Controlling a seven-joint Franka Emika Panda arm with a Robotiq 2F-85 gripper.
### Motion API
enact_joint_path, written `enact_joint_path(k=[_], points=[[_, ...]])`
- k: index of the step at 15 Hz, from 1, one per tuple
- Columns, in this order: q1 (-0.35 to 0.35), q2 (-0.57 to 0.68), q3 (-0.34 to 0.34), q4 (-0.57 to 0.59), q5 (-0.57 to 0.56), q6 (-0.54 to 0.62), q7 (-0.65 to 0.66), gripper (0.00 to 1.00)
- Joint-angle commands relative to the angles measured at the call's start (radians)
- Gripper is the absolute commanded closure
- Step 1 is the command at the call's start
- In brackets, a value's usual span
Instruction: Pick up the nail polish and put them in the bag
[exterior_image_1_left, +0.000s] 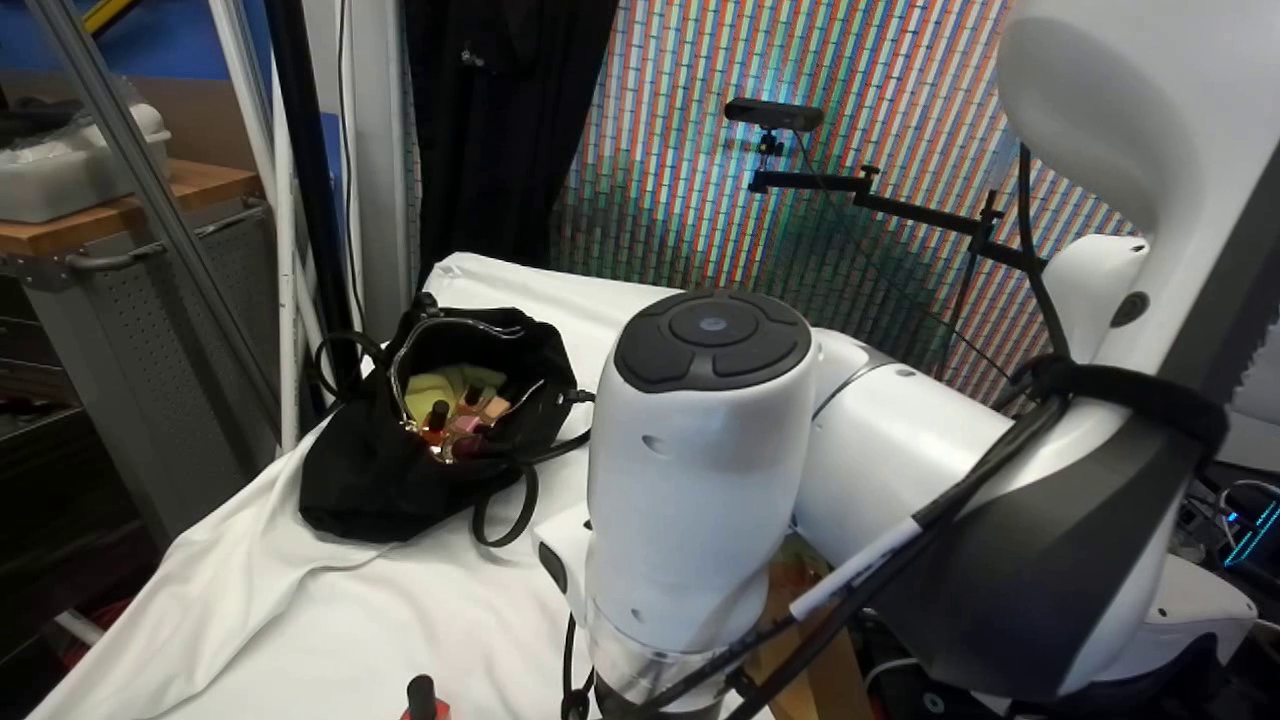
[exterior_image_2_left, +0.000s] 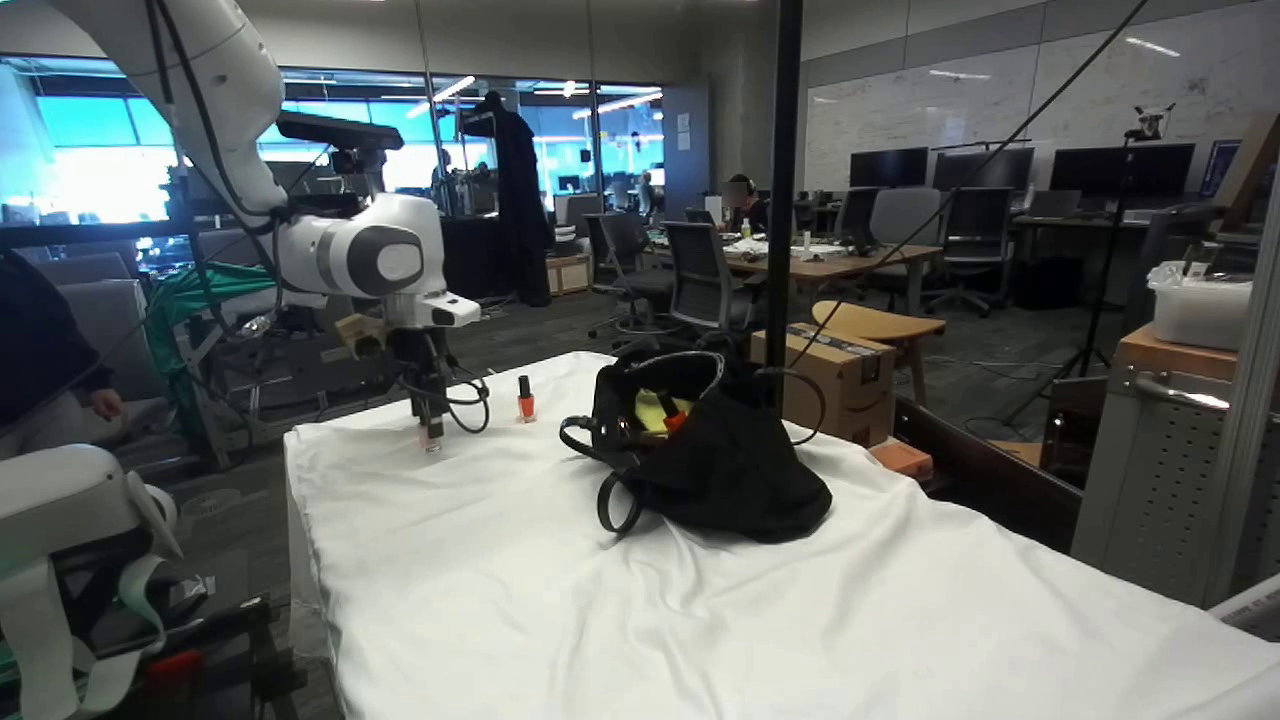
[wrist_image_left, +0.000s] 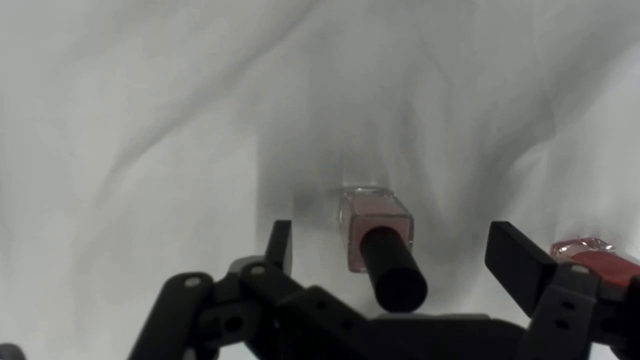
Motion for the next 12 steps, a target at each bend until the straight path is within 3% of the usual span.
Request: enact_joint_path(k=[1, 12], points=[[-0.003, -0.014, 0.006, -0.011, 0.009, -0.001, -0.012, 0.00], [-0.016, 0.026, 0.010, -0.012, 0.022, 0.017, -0.073, 0.00]])
